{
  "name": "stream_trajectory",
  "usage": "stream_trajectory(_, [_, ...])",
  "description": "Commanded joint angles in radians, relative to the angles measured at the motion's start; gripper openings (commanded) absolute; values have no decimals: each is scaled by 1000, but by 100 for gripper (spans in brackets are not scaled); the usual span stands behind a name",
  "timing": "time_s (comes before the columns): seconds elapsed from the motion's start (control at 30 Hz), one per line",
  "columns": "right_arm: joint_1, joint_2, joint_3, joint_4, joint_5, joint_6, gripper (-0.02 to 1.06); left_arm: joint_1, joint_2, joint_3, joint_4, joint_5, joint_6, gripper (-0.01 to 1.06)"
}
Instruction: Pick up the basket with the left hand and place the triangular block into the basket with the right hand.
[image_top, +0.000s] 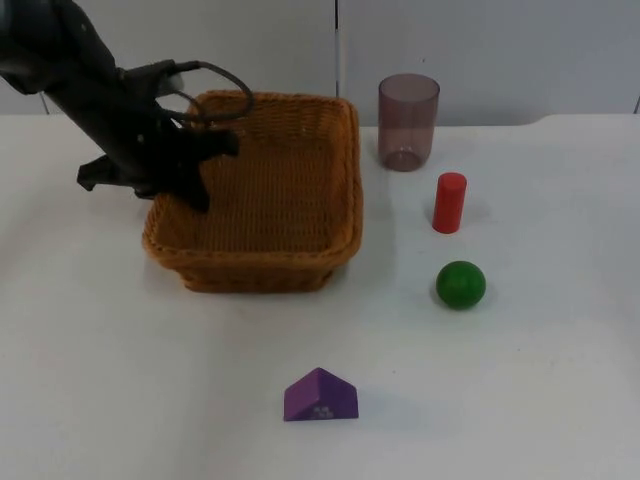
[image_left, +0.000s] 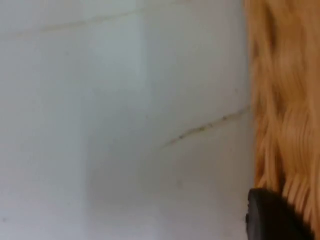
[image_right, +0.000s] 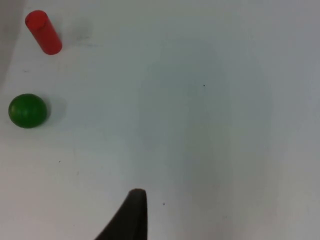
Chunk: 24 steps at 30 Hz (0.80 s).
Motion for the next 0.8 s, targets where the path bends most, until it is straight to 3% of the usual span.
stream_trajectory(0.0, [-4,0,-5,-5,-9,-2,105,10,-23,2,27,21,-6,0])
stream_trajectory(0.27, [-4,0,8,-5,-16,-2,105,25,-175,28,28,175,-29,0])
stream_trajectory(0.33, [-4,0,10,-5,-16,-2,105,25,-210,51,24,180,-37,0])
stream_trajectory(0.6, [-4,0,10,-3,-13,-2,105,54,-501,337,-34,196,-7,0])
stream_trajectory(0.77, [-4,0,10,1,1,-2,105,132,-661,503,-198,212,146,0])
